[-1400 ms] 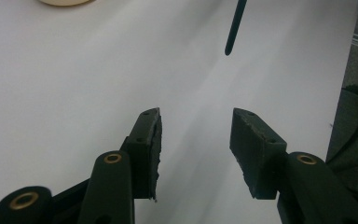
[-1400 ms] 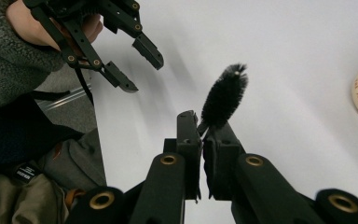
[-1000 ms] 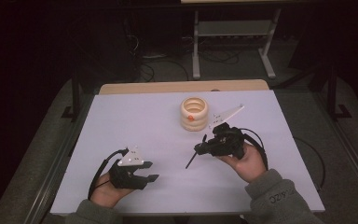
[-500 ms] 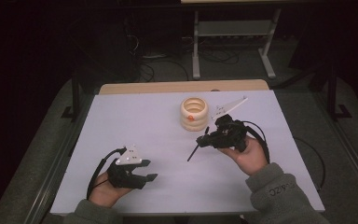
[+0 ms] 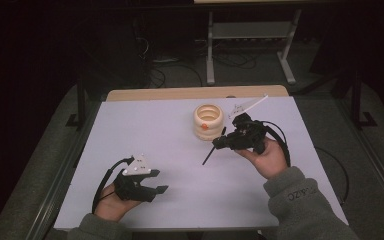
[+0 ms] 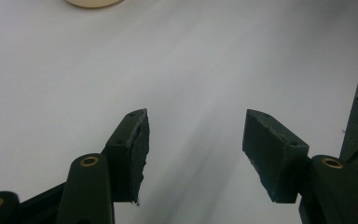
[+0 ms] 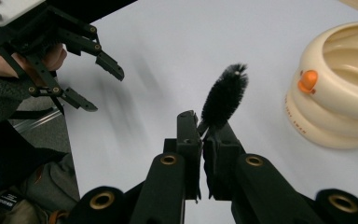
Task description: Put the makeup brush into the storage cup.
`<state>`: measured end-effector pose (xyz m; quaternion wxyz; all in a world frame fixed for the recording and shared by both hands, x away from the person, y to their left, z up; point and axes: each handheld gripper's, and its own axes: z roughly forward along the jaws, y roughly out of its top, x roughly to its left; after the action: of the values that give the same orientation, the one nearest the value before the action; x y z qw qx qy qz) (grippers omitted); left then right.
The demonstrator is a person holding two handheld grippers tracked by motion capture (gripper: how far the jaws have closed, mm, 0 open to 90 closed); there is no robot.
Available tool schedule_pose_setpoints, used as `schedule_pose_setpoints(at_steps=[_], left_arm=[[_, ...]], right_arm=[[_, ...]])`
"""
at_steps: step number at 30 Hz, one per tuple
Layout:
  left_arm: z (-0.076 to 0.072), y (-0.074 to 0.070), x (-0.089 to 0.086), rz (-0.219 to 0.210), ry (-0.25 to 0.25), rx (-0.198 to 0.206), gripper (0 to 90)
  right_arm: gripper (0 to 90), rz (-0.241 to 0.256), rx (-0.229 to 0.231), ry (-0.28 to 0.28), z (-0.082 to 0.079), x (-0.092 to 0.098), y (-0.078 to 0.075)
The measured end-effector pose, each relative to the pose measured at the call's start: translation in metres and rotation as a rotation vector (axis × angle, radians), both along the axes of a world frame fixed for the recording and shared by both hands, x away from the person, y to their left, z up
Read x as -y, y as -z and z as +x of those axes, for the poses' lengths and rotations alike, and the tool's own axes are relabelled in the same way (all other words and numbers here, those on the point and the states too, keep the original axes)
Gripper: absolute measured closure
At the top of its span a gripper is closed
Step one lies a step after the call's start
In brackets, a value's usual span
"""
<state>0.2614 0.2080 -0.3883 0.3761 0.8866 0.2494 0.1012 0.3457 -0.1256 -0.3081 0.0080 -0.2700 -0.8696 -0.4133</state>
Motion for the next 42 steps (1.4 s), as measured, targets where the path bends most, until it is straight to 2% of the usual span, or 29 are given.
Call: schedule_pose_setpoints(at_steps=[8, 20, 35, 42], left_arm=[[0.000, -0.002, 0.001, 0.005, 0.006, 0.004, 39.5], [0.001, -0.001, 0.000, -0.001, -0.004, 0.000, 37.8], [0.002, -0.002, -0.002, 0.000, -0.011, 0.000, 36.3], [0.002, -0.003, -0.003, -0.013, -0.012, 0.004, 36.1]], right_arm=[[84.4, 0.016, -0.011, 0.040, 0.009, 0.006, -0.011], [84.4, 0.006, -0.005, 0.088, 0.029, 0.008, -0.029], [84.5, 0.019, -0.003, 0.142, 0.046, 0.016, -0.041], [84.5, 0.003, 0.005, 0.169, 0.058, 0.014, -0.051]])
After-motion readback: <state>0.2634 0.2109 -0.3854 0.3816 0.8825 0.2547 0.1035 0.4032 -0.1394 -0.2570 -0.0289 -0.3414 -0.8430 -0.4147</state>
